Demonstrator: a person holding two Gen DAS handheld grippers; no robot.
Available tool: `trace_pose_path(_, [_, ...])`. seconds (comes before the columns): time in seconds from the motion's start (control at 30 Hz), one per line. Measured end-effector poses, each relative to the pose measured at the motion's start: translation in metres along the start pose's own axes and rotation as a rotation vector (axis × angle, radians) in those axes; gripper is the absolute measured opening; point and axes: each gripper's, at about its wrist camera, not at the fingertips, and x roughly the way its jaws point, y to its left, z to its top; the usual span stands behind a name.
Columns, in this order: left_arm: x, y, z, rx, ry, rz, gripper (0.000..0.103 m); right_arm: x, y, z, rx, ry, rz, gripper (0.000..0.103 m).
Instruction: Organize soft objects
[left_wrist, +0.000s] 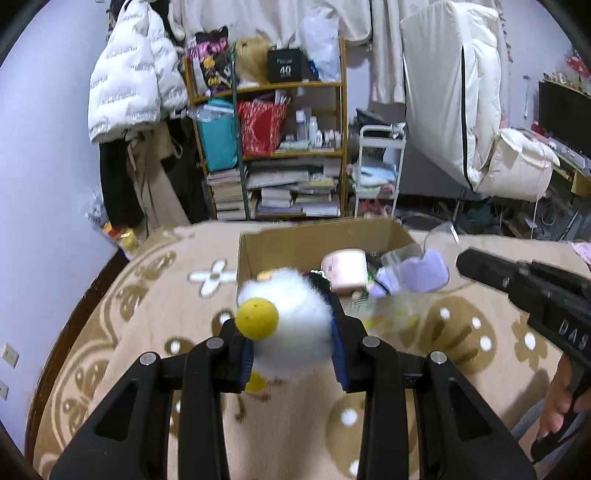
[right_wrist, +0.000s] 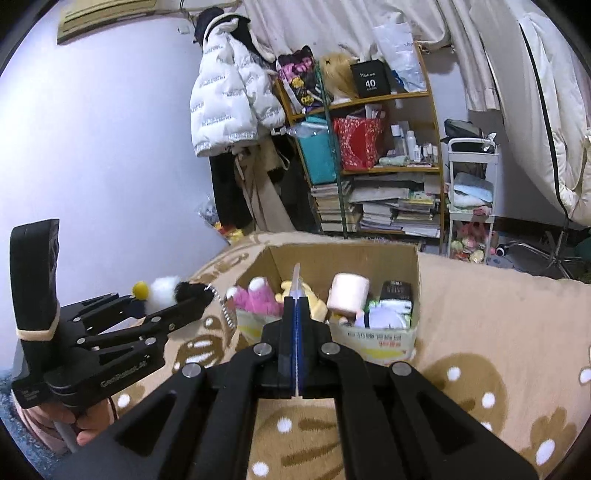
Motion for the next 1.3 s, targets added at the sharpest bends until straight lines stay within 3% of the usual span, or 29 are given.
trace_pose_path(0.3, [0.025, -0.004, 0.035, 0.037, -0.074, 0.001, 0.033, 0.015, -0.01, 0.019, -0.012, -0.046, -0.004, 0.001])
trace_pose_path(0.77, [0.102, -0.013, 0.047, 0.017, -0.002, -0.031, 0.033, 0.054, -0.048, 0.021, 0.03, -0.02, -0.033, 0.001])
trace_pose_path(1.07, [0.125, -0.021, 0.039, 0.043, 0.063, -0.022, 0.036, 0.063, -0.065, 0.016, 0.096, -0.001, -0.017, 0.001])
trace_pose_path(1.2, [0.123, -0.02, 0.036, 0.038, 0.055, 0.012, 0.062, 0.071, -0.068, 0.011, 0.107, 0.03, -0.02, 0.002])
trace_pose_path(1.3, [0.12, -0.022, 0.035, 0.072, 0.066, 0.041, 0.068, 0.074, -0.068, 0.008, 0.109, 0.044, -0.013, 0.002])
